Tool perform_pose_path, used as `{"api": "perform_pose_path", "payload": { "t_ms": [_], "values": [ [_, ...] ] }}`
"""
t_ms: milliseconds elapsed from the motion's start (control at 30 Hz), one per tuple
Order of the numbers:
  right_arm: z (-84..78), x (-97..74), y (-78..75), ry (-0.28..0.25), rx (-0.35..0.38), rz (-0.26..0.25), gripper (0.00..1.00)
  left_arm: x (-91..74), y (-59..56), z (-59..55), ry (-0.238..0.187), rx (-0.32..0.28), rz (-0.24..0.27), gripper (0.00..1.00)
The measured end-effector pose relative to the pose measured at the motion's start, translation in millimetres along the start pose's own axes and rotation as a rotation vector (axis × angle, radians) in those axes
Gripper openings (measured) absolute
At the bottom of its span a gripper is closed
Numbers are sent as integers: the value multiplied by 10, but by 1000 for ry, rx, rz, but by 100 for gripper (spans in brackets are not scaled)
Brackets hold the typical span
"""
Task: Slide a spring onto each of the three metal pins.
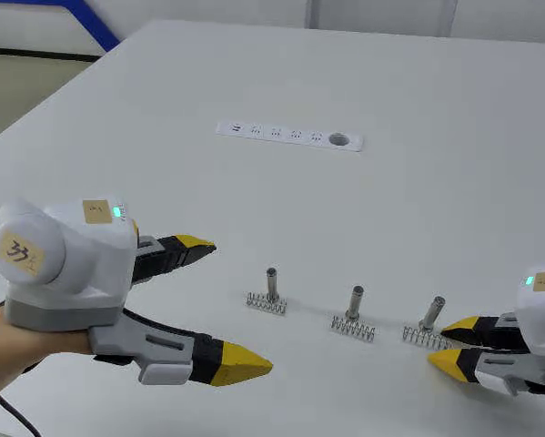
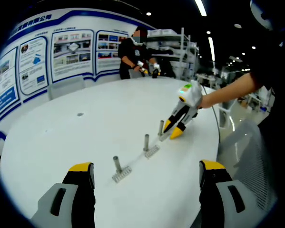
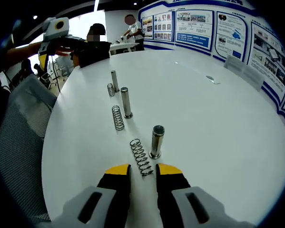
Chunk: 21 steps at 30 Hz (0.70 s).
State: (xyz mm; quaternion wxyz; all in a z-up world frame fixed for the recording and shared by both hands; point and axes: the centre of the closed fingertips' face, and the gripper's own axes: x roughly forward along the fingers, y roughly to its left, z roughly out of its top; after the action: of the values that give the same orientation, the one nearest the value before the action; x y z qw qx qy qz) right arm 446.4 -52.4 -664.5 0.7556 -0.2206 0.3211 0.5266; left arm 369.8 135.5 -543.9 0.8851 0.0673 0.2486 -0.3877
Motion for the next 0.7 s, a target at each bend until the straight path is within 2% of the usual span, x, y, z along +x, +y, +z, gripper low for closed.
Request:
{"api": "perform_pose_path", "payload": {
  "t_ms": [367, 567, 633, 700],
  "values": [
    [-4, 2, 105, 24, -63, 61, 12, 0, -15, 12, -7, -1, -2, 93],
    [-13, 5, 105, 31, -75, 62, 12, -1, -37, -7, -1, 0, -4, 93],
    [-13, 3, 111, 35, -118, 53, 11, -3, -46, -8, -2, 0, -5, 93],
    [-11, 8, 123, 44, -127, 44, 11, -3, -50, -12, 1, 2, -4, 93]
  ]
}}
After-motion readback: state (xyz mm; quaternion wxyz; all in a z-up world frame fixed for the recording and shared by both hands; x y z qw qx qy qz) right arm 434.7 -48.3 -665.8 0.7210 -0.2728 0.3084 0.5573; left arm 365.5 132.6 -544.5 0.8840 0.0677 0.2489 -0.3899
